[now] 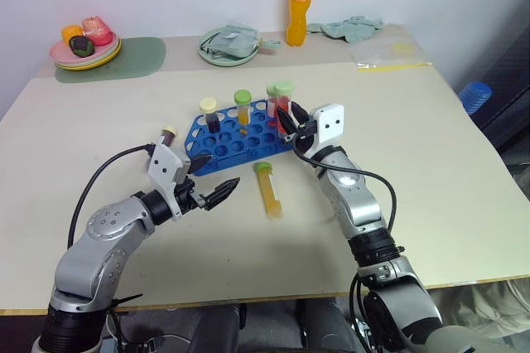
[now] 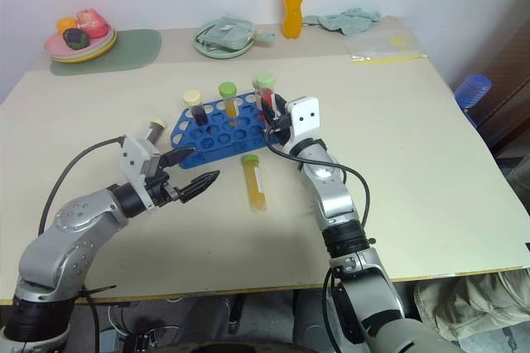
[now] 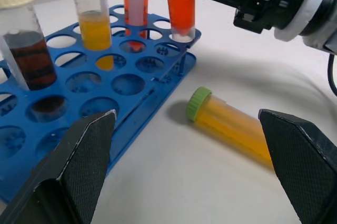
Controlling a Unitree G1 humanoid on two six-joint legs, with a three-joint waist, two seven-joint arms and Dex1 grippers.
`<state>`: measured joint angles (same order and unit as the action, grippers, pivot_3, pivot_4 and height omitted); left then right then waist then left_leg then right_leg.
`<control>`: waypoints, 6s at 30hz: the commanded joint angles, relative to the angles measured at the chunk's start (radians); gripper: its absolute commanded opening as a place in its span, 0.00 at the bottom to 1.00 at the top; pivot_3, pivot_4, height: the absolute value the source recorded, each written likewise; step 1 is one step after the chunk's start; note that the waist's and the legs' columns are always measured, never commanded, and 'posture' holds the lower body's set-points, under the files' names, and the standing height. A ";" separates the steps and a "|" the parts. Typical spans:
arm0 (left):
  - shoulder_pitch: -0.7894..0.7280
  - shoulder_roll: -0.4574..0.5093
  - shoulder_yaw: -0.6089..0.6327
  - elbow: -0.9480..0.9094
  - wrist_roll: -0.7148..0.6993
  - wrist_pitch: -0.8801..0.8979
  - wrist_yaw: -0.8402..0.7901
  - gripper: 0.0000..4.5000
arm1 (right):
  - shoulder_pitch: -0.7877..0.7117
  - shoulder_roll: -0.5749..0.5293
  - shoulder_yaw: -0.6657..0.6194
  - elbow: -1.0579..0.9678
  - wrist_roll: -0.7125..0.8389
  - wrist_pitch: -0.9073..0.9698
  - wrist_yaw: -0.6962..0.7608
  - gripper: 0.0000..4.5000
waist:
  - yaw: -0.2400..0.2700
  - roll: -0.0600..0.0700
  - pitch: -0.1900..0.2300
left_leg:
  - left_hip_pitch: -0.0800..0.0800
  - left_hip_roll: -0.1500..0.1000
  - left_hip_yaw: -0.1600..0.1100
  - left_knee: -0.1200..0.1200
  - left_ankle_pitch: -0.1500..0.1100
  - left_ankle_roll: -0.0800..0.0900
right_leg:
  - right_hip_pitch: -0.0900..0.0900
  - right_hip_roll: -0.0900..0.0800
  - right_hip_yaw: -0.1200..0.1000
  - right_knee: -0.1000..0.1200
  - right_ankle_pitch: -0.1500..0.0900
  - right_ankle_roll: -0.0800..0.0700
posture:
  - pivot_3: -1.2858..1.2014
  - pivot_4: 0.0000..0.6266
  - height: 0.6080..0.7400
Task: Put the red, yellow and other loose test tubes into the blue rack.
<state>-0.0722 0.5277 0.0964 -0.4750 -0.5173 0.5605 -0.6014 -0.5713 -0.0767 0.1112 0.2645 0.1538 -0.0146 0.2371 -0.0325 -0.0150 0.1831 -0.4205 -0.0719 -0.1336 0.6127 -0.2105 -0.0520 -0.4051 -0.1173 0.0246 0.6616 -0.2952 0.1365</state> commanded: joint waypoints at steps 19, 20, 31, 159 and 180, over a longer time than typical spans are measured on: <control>0.012 -0.006 0.007 -0.010 -0.006 -0.033 -0.002 1.00 | 0.015 -0.050 -0.077 -0.298 0.015 0.213 0.008 1.00 | -0.007 0.000 0.000 | 0.000 0.000 -0.002 0.000 0.000 0.000 | -0.001 0.000 0.000 0.001 0.000 0.000 | 0.52 0.24 1.00; 0.009 -0.006 0.006 -0.011 -0.006 -0.029 0.001 1.00 | 0.029 -0.076 -0.077 -0.352 0.026 0.271 0.024 1.00 | -0.006 0.000 0.000 | 0.000 0.000 -0.002 0.000 0.000 0.000 | -0.001 0.000 0.000 0.001 0.000 0.000 | 0.52 0.24 1.00; 0.013 0.078 0.039 0.077 0.024 -0.054 -0.074 1.00 | -0.089 -0.342 -0.301 -0.691 0.591 1.586 0.046 1.00 | -0.014 0.002 0.000 | 0.001 0.001 -0.001 0.000 0.000 0.001 | 0.000 0.000 0.000 0.001 -0.001 -0.001 | 0.52 0.24 1.00; -0.355 0.273 0.169 0.356 0.026 0.444 0.257 1.00 | -0.044 -0.078 0.050 -0.511 0.054 0.283 0.234 0.98 | -0.006 0.001 0.000 | 0.001 0.000 -0.004 -0.001 0.000 0.000 | 0.000 0.001 -0.002 0.004 -0.002 -0.002 | 0.52 0.24 1.00; -1.069 0.221 -0.443 1.310 0.375 0.514 -0.080 1.00 | 0.175 -0.488 0.102 -0.804 0.141 0.527 0.539 0.98 | -0.009 -0.002 0.001 | -0.001 -0.001 -0.001 0.001 0.000 0.000 | -0.001 0.001 -0.004 0.004 -0.002 -0.001 | 0.52 0.24 1.00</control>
<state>-1.1050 0.7440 -0.3459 0.8029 -0.1818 1.1163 -0.6660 -0.3953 -0.5676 0.2226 -0.4889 0.2937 0.5182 0.7845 -0.0418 -0.0175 0.1844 -0.4223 -0.0731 -0.1347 0.6147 -0.2103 -0.0519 -0.4059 -0.1167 0.0204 0.6654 -0.2974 0.1351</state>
